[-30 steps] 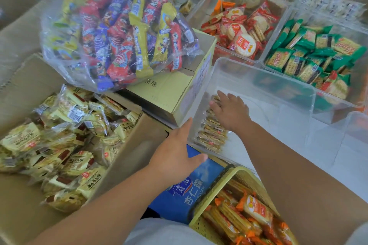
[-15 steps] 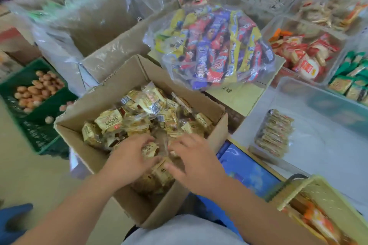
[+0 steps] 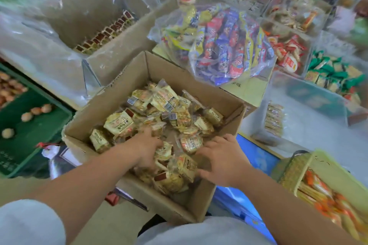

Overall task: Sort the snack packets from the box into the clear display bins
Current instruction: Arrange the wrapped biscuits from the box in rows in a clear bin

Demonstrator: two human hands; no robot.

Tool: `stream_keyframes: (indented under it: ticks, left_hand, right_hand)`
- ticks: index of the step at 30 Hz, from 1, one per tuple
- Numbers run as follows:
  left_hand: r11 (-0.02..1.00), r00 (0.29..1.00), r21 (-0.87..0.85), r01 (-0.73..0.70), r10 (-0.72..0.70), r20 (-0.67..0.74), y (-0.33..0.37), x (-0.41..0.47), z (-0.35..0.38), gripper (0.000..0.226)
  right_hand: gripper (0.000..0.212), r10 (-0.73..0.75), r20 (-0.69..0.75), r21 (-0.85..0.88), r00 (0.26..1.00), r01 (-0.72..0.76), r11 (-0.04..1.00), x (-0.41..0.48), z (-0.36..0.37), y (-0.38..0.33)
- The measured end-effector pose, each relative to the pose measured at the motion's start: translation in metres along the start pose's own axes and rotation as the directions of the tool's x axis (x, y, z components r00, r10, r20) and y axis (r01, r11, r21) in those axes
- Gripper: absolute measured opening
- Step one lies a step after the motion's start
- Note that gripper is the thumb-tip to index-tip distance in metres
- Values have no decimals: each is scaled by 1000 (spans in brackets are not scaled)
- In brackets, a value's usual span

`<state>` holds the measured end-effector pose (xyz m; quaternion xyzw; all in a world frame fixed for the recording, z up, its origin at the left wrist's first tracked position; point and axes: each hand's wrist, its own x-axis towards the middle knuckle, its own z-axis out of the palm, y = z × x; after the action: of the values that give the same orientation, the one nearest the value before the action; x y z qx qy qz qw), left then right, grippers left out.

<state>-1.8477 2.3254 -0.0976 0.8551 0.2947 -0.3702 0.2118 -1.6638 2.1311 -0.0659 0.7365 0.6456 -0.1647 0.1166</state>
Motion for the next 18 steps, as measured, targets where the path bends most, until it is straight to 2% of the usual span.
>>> stream_keyframes:
  ticks: [4,9,12,15,18]
  left_hand:
    - [995,998,80,-64,64,-7,8,2,15,89]
    - [979,989,143,-146,144,24,8,-4,17,52]
    - [973,988,175,-150,154,-8,9,-7,16,40]
    - [962,980,195,-189,197,-23,7,-7,15,39]
    - [963,973,169,-209,222,-60,0,-11,10,31]
  right_hand:
    - [72,31,77,-45,997,-28,999,0,-4,-5]
    - [74,97,179,-77,979,-85,993,8,-14,-24]
    - [84,59,294,54,954,-78,995,17,-13,-49]
    - [91,12,413,226,910,-115,967,25,-2,-75]
    - [89,47,474,257,879,-189,948,28,11,-90]
